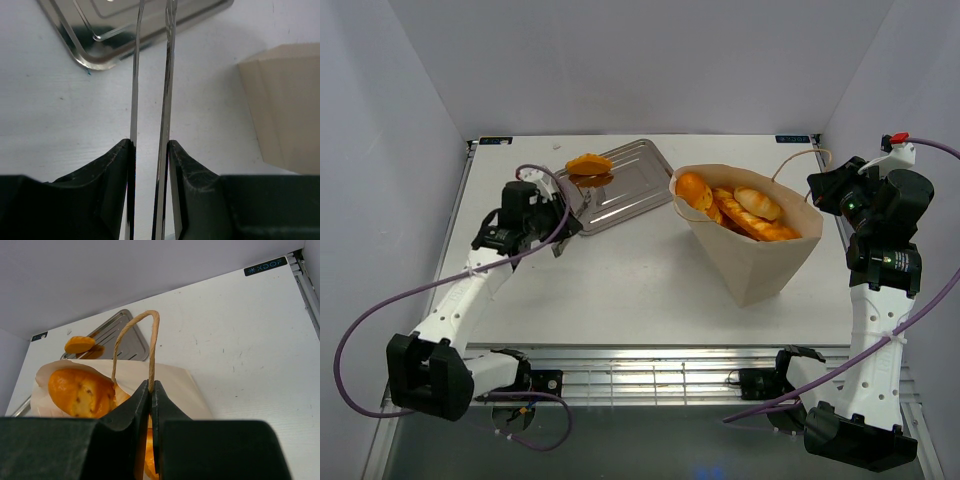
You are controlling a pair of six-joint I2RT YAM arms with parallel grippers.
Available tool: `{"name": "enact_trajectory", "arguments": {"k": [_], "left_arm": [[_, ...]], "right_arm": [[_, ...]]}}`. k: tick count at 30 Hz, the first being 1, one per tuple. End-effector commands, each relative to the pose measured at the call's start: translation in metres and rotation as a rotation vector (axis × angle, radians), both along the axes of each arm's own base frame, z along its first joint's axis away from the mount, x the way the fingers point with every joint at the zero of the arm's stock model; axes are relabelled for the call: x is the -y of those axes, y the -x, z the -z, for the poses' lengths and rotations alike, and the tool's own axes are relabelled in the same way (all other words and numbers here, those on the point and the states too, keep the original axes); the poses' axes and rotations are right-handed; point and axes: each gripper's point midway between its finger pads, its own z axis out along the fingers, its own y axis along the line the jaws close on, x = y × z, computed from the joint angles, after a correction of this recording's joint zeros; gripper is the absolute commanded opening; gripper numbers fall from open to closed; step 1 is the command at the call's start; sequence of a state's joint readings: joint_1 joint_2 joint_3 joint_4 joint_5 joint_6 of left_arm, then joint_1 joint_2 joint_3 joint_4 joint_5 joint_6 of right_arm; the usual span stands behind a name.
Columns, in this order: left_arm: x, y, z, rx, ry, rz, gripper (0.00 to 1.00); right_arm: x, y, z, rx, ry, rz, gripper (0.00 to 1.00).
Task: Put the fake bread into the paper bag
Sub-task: Pick up the fake bread from the plate.
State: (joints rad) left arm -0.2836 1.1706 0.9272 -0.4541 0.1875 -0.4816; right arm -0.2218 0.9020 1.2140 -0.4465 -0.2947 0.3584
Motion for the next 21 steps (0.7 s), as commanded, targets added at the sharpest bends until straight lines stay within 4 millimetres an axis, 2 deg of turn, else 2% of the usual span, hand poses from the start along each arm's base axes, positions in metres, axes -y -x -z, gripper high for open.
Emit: {"name": "enact_trajectory", "arguments": {"k": [1,2,4,5,8,9,14,21], "left_arm": [[-0.025,-0.037,-0.054,0.13,0.051,-0.008,0.45],[-0.032,-0.046,-0.051,0.119,0.053,-0.024,0.45],[-0.05,-0.061,-0.06,0.138,0.074,-0.064,0.45],[-0.056,-0.067,-0.055,0.118,0.088,-0.077,0.45],[-0.075,-0.08,-0.057,0.109,0.192,-0.116,0.45],[-0.084,-0.085,-0.05,0.081,0.234,-0.137,0.45],[-0.077,-0.093,-0.054,0.008,0.478,-0.131,0.45],[-0.065,-0.108,-0.058,-0.064,0.681,-0.136,0.44]], "right_arm": [[-0.003,0.002,-0.023,0.076,0.023,-0.016,0.08],[-0.003,0.002,-0.024,0.076,0.025,-0.014,0.08],[-0.002,0.001,-0.025,0.075,0.028,-0.012,0.08],[-0.002,0.002,-0.026,0.078,0.031,-0.012,0.08],[-0.003,0.002,-0.025,0.077,0.028,-0.015,0.08],[-0.003,0.001,-0.024,0.077,0.028,-0.016,0.08],[-0.002,0.001,-0.025,0.079,0.028,-0.013,0.08],[-0.002,0.001,-0.027,0.081,0.03,-0.012,0.08]]}}
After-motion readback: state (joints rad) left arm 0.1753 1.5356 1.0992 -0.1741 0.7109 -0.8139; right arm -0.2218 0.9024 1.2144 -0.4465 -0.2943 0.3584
